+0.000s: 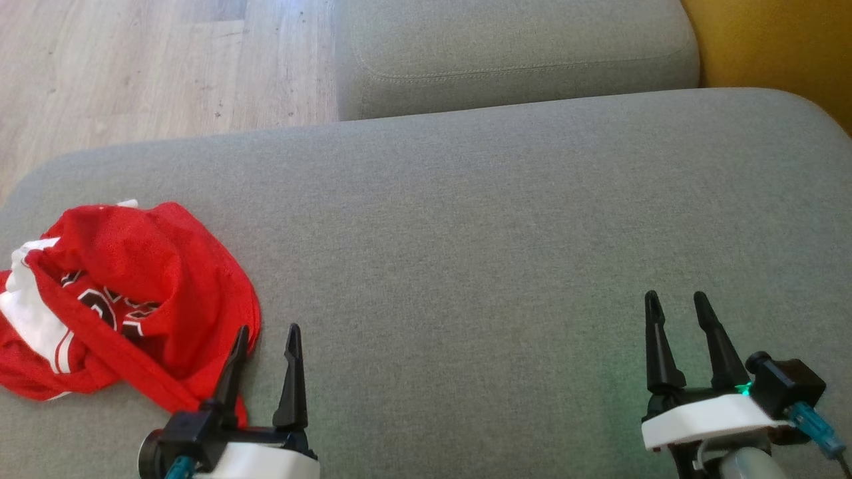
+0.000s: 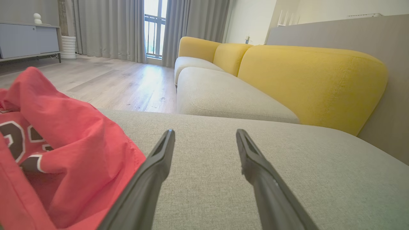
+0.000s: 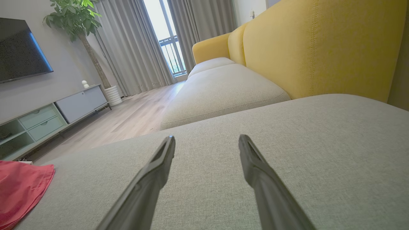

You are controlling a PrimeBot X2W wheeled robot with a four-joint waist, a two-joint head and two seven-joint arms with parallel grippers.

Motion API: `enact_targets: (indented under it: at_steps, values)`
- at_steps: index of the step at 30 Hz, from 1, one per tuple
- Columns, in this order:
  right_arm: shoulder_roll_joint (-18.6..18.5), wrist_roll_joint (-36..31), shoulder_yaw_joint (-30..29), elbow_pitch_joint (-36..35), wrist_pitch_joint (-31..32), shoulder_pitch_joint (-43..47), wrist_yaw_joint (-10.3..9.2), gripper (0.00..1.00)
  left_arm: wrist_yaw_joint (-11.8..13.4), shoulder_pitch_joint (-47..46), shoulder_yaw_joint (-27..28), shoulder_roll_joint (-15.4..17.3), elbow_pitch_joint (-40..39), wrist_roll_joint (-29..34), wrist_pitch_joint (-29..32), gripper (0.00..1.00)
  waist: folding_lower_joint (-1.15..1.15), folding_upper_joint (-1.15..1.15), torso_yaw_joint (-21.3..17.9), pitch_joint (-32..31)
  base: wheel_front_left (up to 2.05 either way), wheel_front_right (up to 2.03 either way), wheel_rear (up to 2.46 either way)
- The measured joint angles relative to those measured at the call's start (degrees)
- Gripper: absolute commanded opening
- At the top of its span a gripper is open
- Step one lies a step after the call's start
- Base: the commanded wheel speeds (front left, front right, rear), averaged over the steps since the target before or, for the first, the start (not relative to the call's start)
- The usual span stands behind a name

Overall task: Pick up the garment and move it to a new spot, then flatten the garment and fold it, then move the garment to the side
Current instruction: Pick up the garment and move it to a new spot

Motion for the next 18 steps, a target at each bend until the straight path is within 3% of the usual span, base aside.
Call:
enact_targets:
  at_steps: [18]
  values:
    - [0.0,1.1,1.5,1.0,0.0,-0.1,0.00,1.00,0.6,0.0,-0.3,0.0,1.4,-0.4,0.0,1.00,0.00,0.00,2.0,-0.9,0.00,0.00,0.00]
